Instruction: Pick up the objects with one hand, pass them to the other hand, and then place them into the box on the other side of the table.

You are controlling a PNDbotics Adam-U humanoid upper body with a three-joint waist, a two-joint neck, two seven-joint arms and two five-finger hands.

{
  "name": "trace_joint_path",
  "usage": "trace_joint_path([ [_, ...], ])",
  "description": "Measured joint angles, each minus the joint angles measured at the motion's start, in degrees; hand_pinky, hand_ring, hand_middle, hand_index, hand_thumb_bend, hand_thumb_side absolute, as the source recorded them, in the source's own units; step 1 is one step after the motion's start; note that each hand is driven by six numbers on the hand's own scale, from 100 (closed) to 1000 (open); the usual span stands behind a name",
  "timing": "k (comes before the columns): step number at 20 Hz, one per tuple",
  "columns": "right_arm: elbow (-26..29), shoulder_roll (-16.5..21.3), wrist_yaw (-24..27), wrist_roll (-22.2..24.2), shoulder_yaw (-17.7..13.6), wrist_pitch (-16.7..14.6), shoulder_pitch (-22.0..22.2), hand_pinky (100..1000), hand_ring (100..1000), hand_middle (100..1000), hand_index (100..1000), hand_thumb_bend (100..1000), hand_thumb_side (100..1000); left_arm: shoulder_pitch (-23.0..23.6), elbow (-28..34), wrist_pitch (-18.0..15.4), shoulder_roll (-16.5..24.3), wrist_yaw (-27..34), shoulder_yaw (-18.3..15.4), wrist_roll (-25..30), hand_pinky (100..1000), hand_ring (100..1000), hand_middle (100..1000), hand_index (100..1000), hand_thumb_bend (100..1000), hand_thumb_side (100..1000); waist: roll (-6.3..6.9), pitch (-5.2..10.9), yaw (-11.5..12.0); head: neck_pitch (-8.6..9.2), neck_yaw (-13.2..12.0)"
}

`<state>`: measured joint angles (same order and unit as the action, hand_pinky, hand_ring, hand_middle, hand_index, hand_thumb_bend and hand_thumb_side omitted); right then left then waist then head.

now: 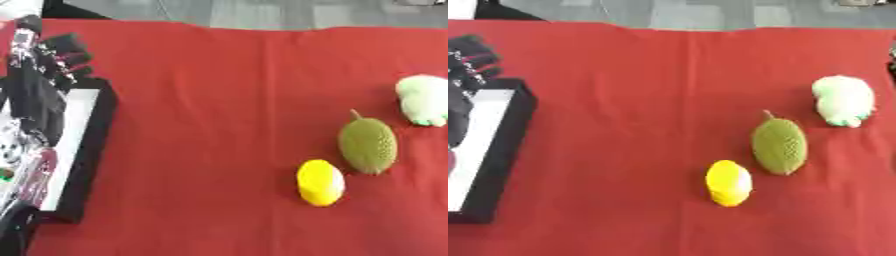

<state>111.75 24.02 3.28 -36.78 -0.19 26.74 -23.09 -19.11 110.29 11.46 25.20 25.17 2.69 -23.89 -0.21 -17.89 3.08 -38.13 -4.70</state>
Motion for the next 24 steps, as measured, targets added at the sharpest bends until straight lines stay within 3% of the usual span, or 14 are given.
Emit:
trace_joint_path([
  [7,0.0,0.0,0.0,0.0,0.0,0.0,0.0,838,771,771,764,100,495,-0.1,0.0,-0.1,0.0,0.0,0.0,-0.1,794,719,626,701,217,875,0.0,0.0,0.5,-0.09,1.3],
  [13,-0.3,0.7,0.1,0.9,0.0,0.9,-0.3,848,796,794,784,100,458,-0.1,0.0,-0.1,0.1,0.0,0.0,-0.1,793,719,626,701,215,873,-0.02,0.11,0.8,-2.35,2.5],
  [17,-0.5,3.6,0.8,3.4,0.6,3.4,-1.6,856,818,812,802,100,439,0.2,0.0,-0.1,0.8,-0.1,0.0,-0.1,793,720,626,701,215,867,-0.24,2.01,0.6,-3.3,2.3],
  [24,-0.1,10.4,2.0,10.9,3.5,11.1,-3.9,881,862,866,835,100,446,1.0,-0.4,-0.1,1.5,-0.3,0.0,-0.1,793,720,627,701,214,866,-1.07,2.91,0.4,-3.6,2.1],
])
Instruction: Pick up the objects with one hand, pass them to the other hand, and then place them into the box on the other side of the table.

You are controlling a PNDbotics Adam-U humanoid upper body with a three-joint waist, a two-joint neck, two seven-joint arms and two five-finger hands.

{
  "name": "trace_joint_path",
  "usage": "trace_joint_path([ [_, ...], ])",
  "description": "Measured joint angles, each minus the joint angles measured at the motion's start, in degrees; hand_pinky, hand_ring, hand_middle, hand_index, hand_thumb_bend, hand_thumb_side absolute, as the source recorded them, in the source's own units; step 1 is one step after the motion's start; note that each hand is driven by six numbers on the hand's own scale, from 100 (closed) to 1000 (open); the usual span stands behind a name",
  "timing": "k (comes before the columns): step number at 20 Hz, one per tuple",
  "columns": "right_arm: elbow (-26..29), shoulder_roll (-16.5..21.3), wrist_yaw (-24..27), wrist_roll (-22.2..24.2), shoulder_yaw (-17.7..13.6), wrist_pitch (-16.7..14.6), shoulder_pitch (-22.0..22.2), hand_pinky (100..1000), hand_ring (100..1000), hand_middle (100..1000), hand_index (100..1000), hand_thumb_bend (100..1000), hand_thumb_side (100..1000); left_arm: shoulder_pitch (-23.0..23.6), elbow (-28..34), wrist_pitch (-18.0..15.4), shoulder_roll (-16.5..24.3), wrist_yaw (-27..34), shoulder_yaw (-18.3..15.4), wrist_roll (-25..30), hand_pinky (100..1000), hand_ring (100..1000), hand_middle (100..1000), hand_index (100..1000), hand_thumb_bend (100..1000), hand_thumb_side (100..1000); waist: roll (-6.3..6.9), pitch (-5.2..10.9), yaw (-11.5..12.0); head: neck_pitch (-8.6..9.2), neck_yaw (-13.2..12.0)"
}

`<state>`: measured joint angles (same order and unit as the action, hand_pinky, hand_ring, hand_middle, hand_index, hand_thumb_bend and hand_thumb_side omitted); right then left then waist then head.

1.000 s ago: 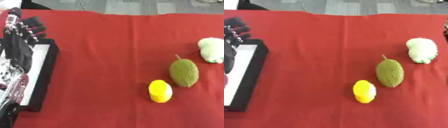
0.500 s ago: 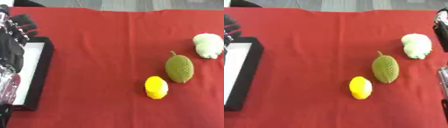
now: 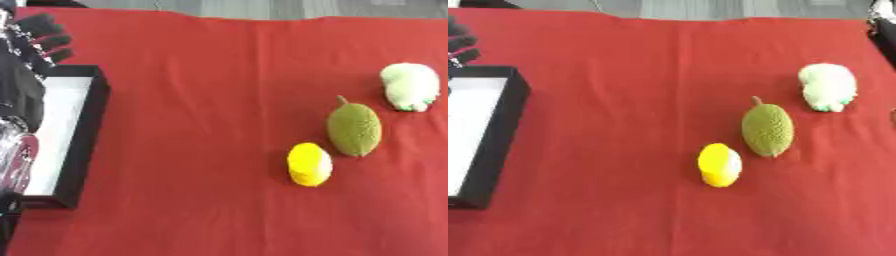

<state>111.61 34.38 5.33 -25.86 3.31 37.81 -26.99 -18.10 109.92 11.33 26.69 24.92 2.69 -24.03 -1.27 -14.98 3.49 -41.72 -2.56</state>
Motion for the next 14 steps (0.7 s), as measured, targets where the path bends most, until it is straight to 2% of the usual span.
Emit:
trace_joint_path([
  [8,0.2,9.4,2.8,10.0,4.4,8.9,-6.7,898,885,890,854,100,444,0.6,0.0,0.0,0.7,-0.2,0.0,0.0,792,720,627,701,212,871,-0.82,0.38,-0.3,0.25,0.0],
  [14,0.1,17.5,4.9,19.6,9.1,13.4,-11.9,911,890,882,863,100,463,1.0,-0.1,0.2,1.1,-0.3,0.3,0.2,792,720,626,700,211,877,-1.37,0.39,-0.3,0.57,0.2],
])
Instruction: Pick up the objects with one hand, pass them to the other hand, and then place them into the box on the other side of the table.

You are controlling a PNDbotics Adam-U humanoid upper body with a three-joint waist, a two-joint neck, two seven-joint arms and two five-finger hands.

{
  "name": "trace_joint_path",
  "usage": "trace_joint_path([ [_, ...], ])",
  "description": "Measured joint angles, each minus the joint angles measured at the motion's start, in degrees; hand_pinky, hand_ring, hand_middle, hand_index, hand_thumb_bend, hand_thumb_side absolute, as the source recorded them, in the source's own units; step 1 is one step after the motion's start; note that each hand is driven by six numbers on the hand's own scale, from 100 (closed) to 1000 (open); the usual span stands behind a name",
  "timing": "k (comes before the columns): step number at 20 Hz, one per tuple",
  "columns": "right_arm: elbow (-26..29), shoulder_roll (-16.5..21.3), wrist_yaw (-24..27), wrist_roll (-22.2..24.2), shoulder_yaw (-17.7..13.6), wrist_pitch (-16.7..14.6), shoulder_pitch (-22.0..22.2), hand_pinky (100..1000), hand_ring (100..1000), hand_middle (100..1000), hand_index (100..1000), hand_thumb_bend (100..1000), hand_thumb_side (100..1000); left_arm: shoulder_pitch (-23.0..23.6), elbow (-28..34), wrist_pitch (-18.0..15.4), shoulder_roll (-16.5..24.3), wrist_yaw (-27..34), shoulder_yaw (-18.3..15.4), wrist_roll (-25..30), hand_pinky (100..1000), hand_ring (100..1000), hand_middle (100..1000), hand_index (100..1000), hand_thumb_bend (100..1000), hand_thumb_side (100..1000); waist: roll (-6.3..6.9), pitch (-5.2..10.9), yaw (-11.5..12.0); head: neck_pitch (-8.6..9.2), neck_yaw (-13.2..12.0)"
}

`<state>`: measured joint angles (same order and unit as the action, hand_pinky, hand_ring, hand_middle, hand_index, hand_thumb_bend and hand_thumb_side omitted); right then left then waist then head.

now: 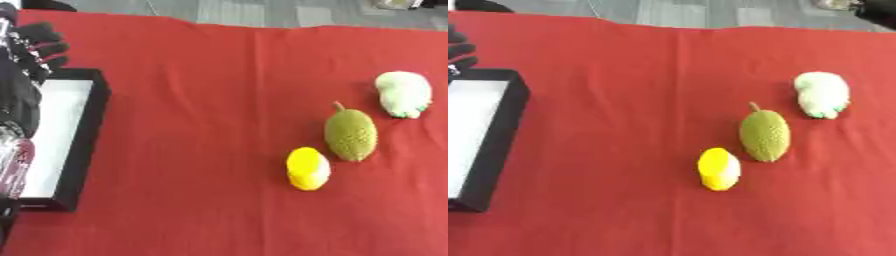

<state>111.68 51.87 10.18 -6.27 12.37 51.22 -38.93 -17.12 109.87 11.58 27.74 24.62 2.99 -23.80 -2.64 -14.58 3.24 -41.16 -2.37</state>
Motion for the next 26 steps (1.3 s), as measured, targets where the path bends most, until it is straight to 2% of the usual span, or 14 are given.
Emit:
trace_joint_path([
  [6,-1.9,5.8,-1.4,11.0,5.2,0.7,-4.5,916,876,863,862,100,483,0.1,-0.3,0.2,0.5,-0.1,0.2,0.2,792,720,626,700,211,882,-0.34,0.0,0.0,0.02,0.0],
  [11,-5.8,6.9,-3.5,17.2,10.4,0.7,-7.9,915,873,860,863,133,534,0.5,-0.3,0.3,0.5,-0.2,0.4,0.2,792,721,626,700,211,887,-0.4,0.26,0.0,0.51,0.0],
  [12,-6.6,6.9,-3.8,18.1,11.4,0.6,-8.4,915,874,859,863,162,519,0.5,-0.3,0.3,0.5,-0.3,0.4,0.2,792,721,626,700,211,888,-0.47,0.32,0.0,0.59,0.1],
  [13,-7.3,6.9,-4.1,18.8,12.3,0.6,-8.8,915,874,860,863,149,548,0.5,-0.3,0.3,0.5,-0.3,0.4,0.2,792,721,626,700,212,887,-0.55,0.32,0.0,0.89,0.1],
  [18,-9.0,6.8,-5.0,21.4,15.0,0.2,-9.5,912,875,862,870,194,551,0.6,-0.5,0.5,0.7,-0.3,0.4,0.1,792,721,626,699,211,893,-0.59,0.32,0.0,1.54,0.2],
  [19,-9.0,6.8,-5.0,21.7,15.3,0.2,-9.5,911,878,866,878,345,467,0.6,-0.5,0.5,0.7,-0.3,0.4,0.0,793,721,626,699,211,894,-0.59,0.32,0.0,1.53,0.2],
  [20,-8.9,6.8,-5.0,21.8,15.5,0.1,-9.5,912,879,866,882,251,541,0.6,-0.6,0.5,0.7,-0.3,0.4,0.0,793,721,626,699,211,895,-0.59,0.32,0.0,1.52,0.2],
  [26,-7.1,6.8,-5.6,21.6,17.5,0.1,-9.5,898,867,851,882,361,517,0.9,-0.6,0.7,0.9,-0.3,0.4,-0.1,793,721,626,699,213,902,-0.59,0.32,-0.1,1.45,0.2],
])
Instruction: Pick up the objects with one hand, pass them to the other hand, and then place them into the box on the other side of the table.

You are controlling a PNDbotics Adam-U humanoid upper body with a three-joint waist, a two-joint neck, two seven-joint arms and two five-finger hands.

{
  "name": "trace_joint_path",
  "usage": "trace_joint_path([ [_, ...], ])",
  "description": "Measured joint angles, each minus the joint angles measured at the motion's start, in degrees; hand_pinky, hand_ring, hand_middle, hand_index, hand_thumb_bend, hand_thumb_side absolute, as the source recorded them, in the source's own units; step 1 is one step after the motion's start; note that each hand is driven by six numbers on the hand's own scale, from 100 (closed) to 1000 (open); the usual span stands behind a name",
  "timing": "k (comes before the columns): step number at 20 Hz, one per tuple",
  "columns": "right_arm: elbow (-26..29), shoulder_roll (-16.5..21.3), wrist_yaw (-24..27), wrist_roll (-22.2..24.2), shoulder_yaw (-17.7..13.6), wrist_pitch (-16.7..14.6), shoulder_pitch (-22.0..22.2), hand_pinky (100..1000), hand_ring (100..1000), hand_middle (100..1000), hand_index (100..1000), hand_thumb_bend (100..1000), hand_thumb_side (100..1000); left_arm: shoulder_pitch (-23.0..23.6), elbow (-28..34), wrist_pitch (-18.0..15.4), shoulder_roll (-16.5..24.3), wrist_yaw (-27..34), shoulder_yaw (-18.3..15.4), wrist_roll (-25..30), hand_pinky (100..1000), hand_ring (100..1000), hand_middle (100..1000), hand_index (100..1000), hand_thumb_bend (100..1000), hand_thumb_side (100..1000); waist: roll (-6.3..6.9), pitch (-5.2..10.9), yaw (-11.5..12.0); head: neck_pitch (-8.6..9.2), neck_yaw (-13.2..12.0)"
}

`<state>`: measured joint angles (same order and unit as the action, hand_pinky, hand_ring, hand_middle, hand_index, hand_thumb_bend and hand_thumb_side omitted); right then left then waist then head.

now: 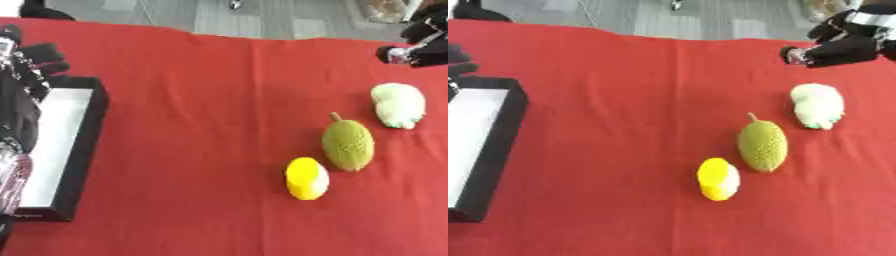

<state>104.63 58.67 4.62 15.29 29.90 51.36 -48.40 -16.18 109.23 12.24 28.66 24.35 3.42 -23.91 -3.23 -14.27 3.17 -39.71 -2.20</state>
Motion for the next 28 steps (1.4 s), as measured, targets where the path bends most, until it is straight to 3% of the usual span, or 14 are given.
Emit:
trace_joint_path([
  [17,1.6,-2.1,-1.9,-1.7,3.9,0.2,0.1,889,866,848,889,457,474,0.1,0.0,0.3,0.0,0.0,0.4,0.1,792,721,626,696,211,909,0.0,0.0,0.0,-0.02,-0.4],
  [21,1.3,-3.0,-1.9,-1.3,4.5,0.3,0.4,889,869,849,888,532,396,0.2,0.0,0.4,0.0,0.0,0.4,0.1,792,721,625,696,210,914,0.0,0.0,0.0,-0.02,-0.4],
  [28,1.5,-3.5,-1.1,-1.0,5.1,0.2,1.2,888,869,849,884,509,369,0.2,0.0,0.4,0.0,0.0,0.7,0.1,792,721,626,695,210,915,0.0,0.0,0.0,-0.03,-0.4],
])
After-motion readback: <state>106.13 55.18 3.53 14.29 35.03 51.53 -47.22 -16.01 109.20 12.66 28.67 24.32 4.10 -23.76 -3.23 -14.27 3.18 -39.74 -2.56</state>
